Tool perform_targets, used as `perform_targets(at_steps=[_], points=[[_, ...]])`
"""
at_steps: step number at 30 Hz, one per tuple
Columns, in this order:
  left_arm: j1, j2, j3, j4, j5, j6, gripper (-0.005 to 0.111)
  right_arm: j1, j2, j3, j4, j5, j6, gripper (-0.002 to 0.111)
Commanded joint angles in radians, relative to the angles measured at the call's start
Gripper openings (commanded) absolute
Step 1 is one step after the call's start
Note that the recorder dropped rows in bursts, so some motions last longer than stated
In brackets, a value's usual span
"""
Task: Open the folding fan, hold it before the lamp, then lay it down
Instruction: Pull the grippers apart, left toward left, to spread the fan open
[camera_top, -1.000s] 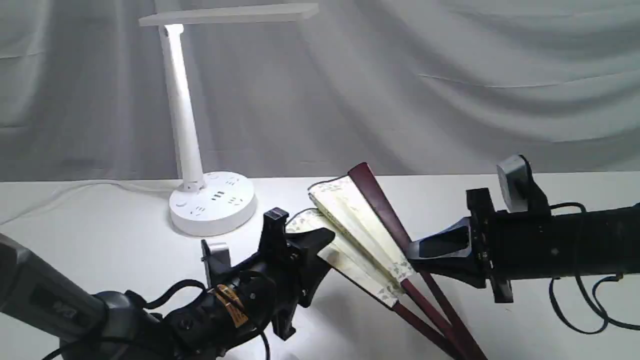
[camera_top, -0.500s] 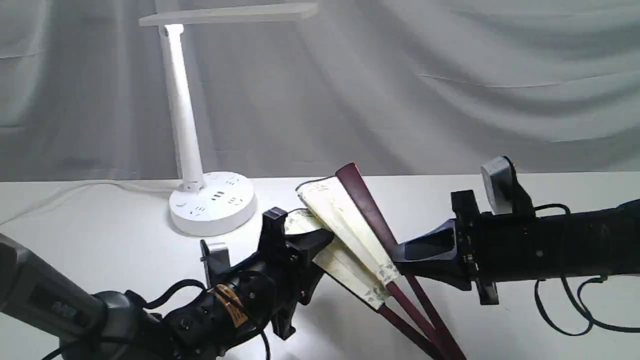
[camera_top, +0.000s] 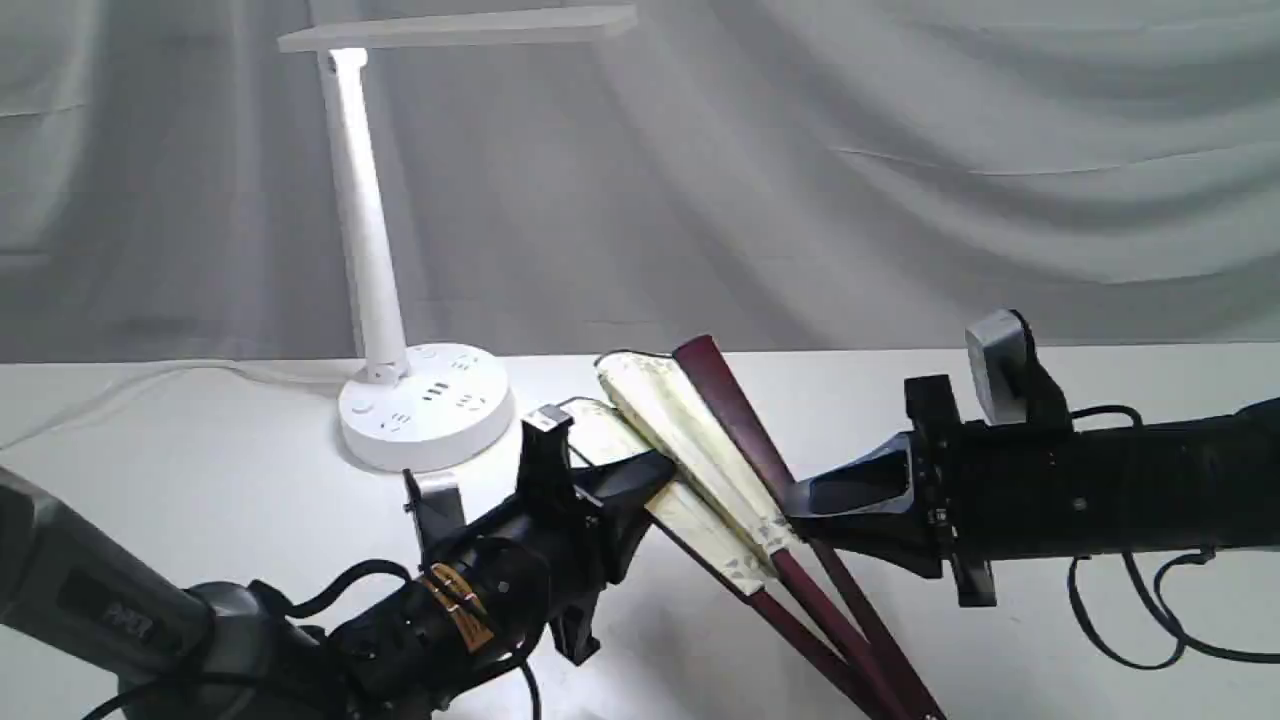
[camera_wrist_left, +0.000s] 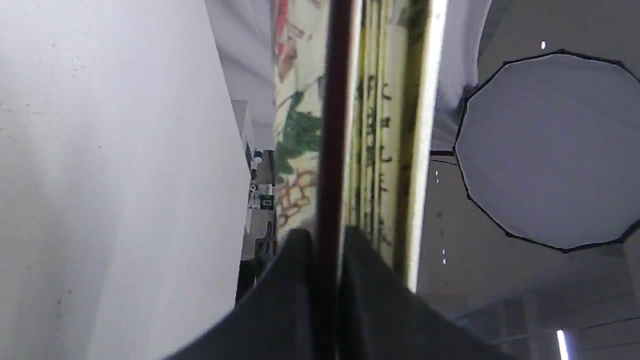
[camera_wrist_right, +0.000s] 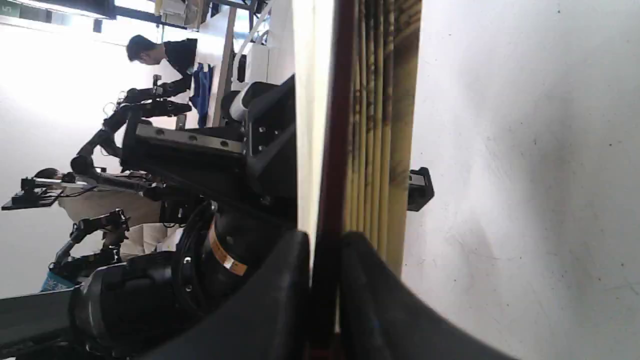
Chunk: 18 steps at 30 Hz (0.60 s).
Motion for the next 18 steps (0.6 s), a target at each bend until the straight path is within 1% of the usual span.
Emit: perform_targets(at_steps=[1, 3, 4, 7, 10, 12, 18], points=[[-0.006, 0.000, 0.000, 0.019, -0.030, -0.034, 0.000, 0.002, -0.005, 0.002, 0.000, 0.018, -0.017, 0.025], [-0.006, 0.000, 0.000, 0.037, -0.030, -0.047, 0.000, 0.002, -0.005, 0.002, 0.005, 0.018, -0.017, 0.035], [-0.006, 0.000, 0.000, 0.045, -0.030, -0.047, 0.000, 0.002, -0.005, 0.002, 0.009, 0.018, -0.017, 0.038], [-0.006, 0.000, -0.002, 0.082, -0.030, -0.074, 0.000, 0.002, -0.005, 0.002, 0.044, 0.018, -0.012, 0.042], [-0.006, 0.000, -0.002, 0.110, -0.030, -0.084, 0.000, 0.002, -0.005, 0.000, 0.082, 0.018, -0.012, 0.043], [-0.006, 0.000, -0.002, 0.118, -0.030, -0.107, 0.000, 0.002, -0.005, -0.005, 0.081, 0.018, -0.012, 0.043], [-0.006, 0.000, -0.003, 0.127, -0.030, -0.109, 0.000, 0.002, 0.023, -0.005, 0.088, -0.005, -0.005, 0.041]])
